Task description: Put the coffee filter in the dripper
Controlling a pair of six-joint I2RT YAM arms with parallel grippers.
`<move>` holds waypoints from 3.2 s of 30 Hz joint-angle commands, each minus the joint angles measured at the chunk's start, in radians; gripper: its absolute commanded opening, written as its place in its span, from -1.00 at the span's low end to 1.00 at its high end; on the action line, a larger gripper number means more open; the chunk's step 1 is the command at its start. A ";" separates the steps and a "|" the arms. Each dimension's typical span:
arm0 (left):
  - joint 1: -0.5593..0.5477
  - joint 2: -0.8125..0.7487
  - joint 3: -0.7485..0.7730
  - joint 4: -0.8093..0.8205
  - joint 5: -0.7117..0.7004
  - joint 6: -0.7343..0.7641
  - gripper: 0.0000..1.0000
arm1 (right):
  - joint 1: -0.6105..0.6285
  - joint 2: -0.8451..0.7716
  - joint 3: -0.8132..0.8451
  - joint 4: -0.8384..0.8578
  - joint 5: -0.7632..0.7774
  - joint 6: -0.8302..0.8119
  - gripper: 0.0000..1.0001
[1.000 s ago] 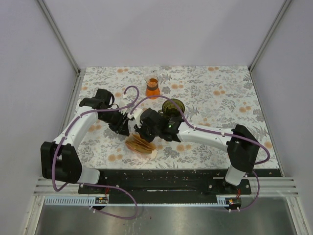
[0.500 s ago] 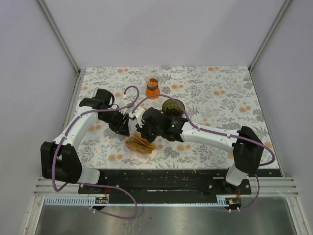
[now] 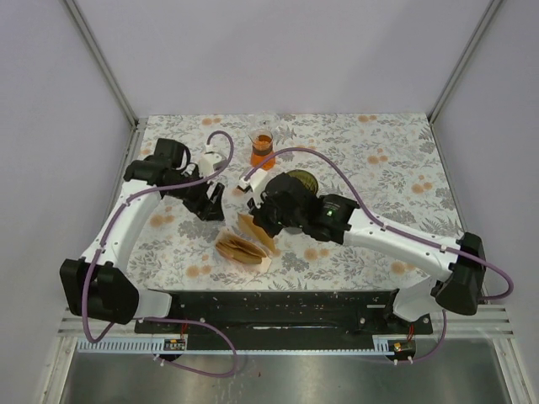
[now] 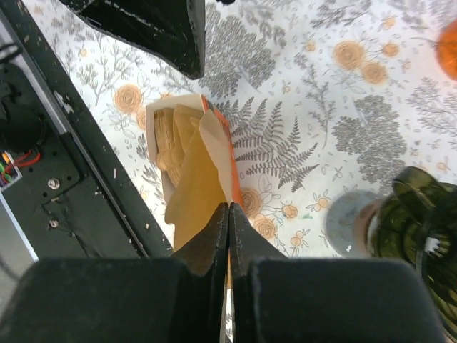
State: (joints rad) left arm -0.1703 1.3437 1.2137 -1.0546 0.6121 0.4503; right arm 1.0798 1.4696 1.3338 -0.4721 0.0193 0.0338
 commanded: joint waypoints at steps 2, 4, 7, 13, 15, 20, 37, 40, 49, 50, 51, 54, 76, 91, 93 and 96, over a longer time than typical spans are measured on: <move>-0.001 -0.060 0.203 0.007 -0.032 -0.047 0.55 | 0.006 -0.098 0.122 -0.043 0.126 0.070 -1.00; -0.003 -0.055 0.283 -0.004 -0.038 -0.068 0.58 | 0.006 -0.107 0.169 -0.068 0.197 0.103 -1.00; -0.020 -0.049 0.388 -0.028 -0.058 -0.091 0.60 | 0.008 -0.091 0.272 -0.135 0.348 0.135 -1.00; -0.285 -0.051 0.552 0.028 -0.328 -0.162 0.89 | 0.003 -0.048 0.387 -0.122 0.573 0.147 -1.00; -0.378 -0.054 0.575 0.082 -0.394 -0.205 0.98 | -0.001 -0.038 0.395 -0.079 0.608 0.144 -1.00; -0.486 -0.028 0.615 0.168 -0.495 -0.294 0.98 | -0.023 -0.029 0.387 0.006 0.639 0.155 -1.00; -0.618 0.054 0.587 0.353 -0.862 -0.298 0.48 | -0.029 -0.075 0.323 0.062 0.677 0.187 -1.00; -0.618 0.046 0.583 0.363 -0.830 -0.312 0.30 | -0.037 -0.077 0.312 0.064 0.660 0.195 -1.00; -0.617 0.069 0.563 0.363 -0.764 -0.337 0.32 | -0.058 -0.097 0.285 0.102 0.593 0.232 -1.00; -0.618 0.071 0.563 0.364 -0.762 -0.335 0.32 | -0.060 -0.097 0.285 0.104 0.585 0.233 -1.00; -0.617 0.075 0.563 0.363 -0.759 -0.337 0.32 | -0.063 -0.097 0.285 0.105 0.579 0.238 -1.00; -0.617 0.081 0.560 0.364 -0.756 -0.338 0.29 | -0.072 -0.101 0.278 0.107 0.553 0.245 -1.00; -0.589 0.034 0.530 0.328 -0.736 -0.424 -1.00 | -0.182 -0.088 0.137 0.182 0.338 0.160 -0.39; -0.548 0.104 0.546 0.254 -0.617 -0.424 -1.00 | -0.251 -0.117 0.205 -0.098 0.360 0.201 -1.00; -0.548 0.113 0.550 0.239 -0.580 -0.418 -1.00 | -0.285 -0.100 0.254 -0.201 0.296 0.212 -1.00; -0.548 0.143 0.573 0.208 -0.539 -0.415 -1.00 | -0.337 -0.069 0.323 -0.324 0.194 0.221 -1.00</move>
State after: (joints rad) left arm -0.7177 1.4631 1.7267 -0.8207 -0.0021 0.0257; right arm 0.8021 1.3876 1.5402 -0.6064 0.3367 0.2287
